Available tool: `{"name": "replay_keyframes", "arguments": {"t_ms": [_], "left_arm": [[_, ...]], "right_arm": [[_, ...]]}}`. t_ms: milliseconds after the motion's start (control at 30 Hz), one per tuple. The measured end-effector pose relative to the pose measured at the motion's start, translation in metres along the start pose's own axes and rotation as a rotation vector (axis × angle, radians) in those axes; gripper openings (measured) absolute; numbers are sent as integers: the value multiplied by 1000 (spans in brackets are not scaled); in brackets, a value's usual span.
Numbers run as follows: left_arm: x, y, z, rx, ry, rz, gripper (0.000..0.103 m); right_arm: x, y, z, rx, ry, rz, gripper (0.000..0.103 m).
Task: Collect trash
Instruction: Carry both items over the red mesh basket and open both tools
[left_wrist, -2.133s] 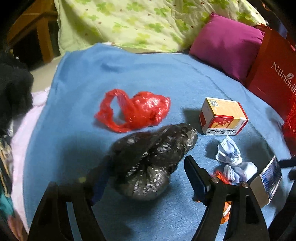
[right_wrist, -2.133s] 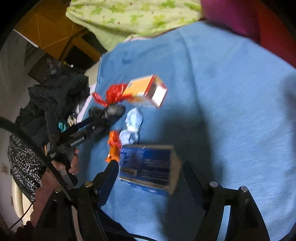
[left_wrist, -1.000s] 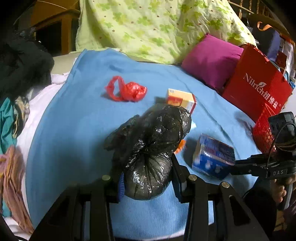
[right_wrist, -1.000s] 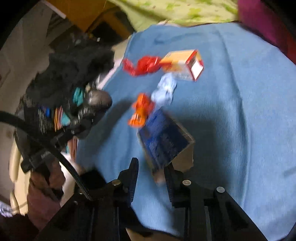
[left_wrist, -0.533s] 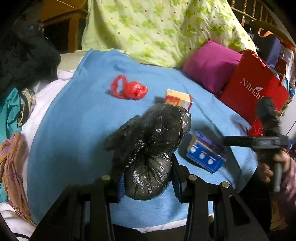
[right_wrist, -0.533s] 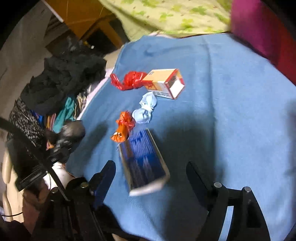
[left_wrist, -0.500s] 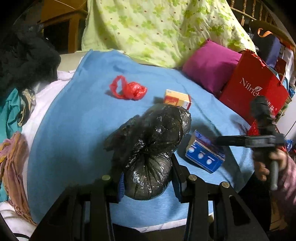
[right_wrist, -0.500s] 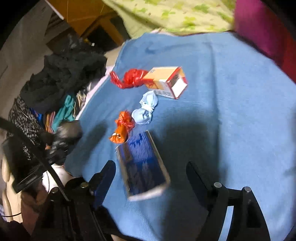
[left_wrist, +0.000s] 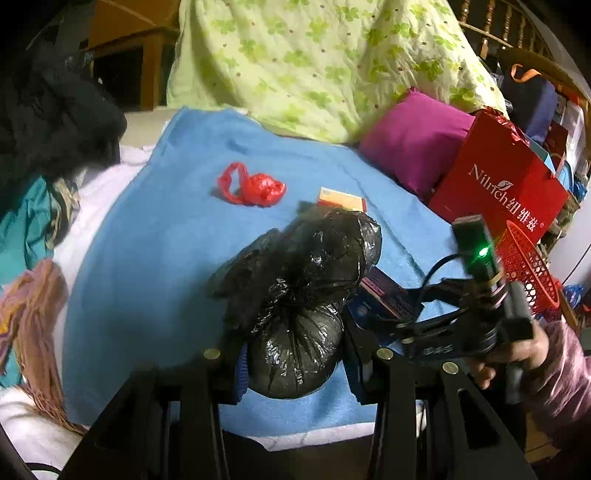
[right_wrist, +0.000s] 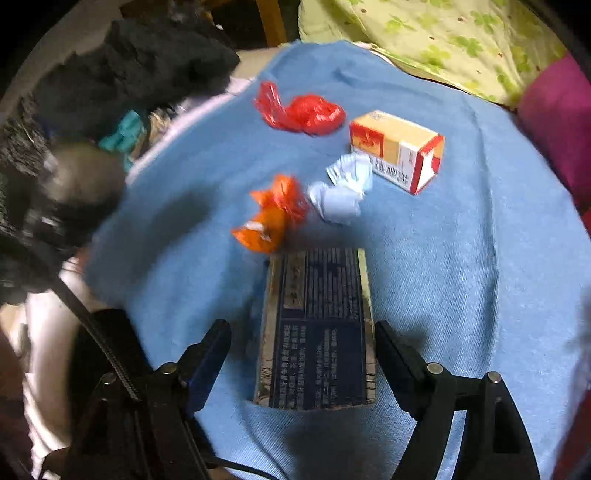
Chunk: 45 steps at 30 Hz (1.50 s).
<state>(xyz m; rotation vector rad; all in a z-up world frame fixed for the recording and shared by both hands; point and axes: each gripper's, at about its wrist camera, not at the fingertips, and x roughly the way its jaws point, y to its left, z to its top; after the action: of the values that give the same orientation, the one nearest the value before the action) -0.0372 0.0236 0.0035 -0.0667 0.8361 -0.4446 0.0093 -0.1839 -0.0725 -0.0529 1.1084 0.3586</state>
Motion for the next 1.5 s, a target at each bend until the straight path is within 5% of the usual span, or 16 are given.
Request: {"name": "replay_keyframes", "arguments": {"t_ms": [100, 467, 967, 1500], "left_arm": [[-6, -4, 6, 24, -15, 15, 44], [-19, -55, 14, 115, -59, -20, 44], [-29, -215, 54, 303, -116, -214, 44], [-2, -363, 83, 493, -68, -323, 44]], "right_arm": [[-1, -6, 2, 40, 6, 28, 58], [-125, -50, -41, 198, -285, 80, 58], [-316, -139, -157, 413, -659, -100, 59], [-373, -220, -248, 694, -812, -192, 61]]}}
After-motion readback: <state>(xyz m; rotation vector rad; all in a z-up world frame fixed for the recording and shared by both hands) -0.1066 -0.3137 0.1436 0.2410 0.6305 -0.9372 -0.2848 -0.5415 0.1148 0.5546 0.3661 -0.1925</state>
